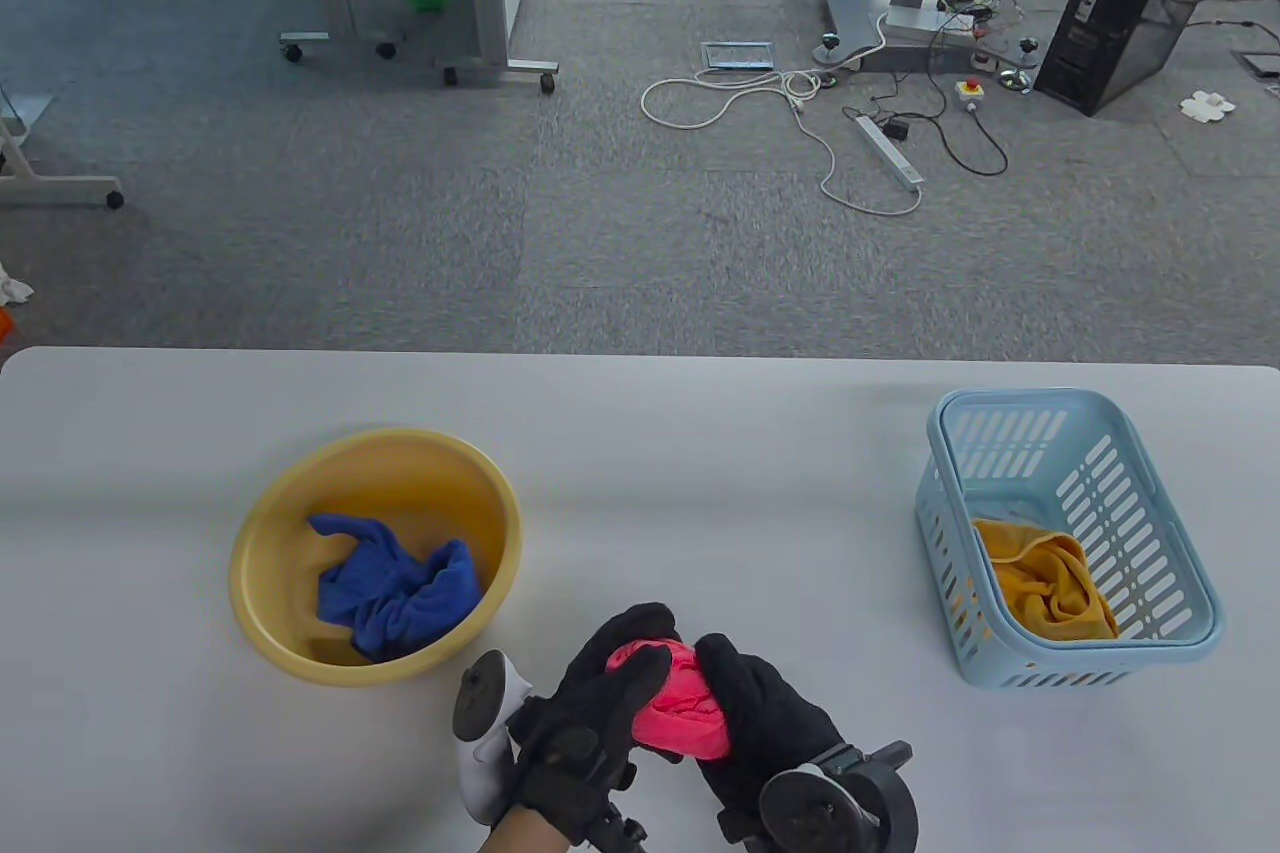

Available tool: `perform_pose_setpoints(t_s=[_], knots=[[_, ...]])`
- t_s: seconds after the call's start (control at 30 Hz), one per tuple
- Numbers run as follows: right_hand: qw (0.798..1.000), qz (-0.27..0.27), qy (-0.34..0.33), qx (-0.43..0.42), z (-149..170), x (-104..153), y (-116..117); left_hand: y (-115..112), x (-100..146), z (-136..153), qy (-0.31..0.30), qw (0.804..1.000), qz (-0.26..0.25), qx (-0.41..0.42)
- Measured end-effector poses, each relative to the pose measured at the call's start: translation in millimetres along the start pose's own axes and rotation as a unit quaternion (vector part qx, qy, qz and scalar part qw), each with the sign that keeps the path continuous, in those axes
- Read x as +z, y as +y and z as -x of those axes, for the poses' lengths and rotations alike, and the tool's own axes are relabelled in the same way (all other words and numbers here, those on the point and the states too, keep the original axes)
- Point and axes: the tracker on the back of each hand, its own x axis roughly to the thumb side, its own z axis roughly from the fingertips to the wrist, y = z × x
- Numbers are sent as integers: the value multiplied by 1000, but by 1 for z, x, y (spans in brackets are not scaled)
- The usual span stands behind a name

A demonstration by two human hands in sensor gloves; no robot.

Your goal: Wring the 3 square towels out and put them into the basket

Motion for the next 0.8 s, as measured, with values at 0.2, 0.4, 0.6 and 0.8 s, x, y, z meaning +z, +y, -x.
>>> perform_pose_setpoints(t_s=[0.2,0.4,0.6,0.8], knots=[[990,-60,46,-120,12,-3,6,1,2,-8,-27,996,-21,-77],[972,-92,77,-201,16,-4,9,0,4,-18,-68,988,-31,-136],[950,-128,107,-264,22,-4,14,-1,3,-24,-99,979,-27,-173],[918,-185,127,-327,28,-4,22,-1,3,-29,-111,970,-24,-216]])
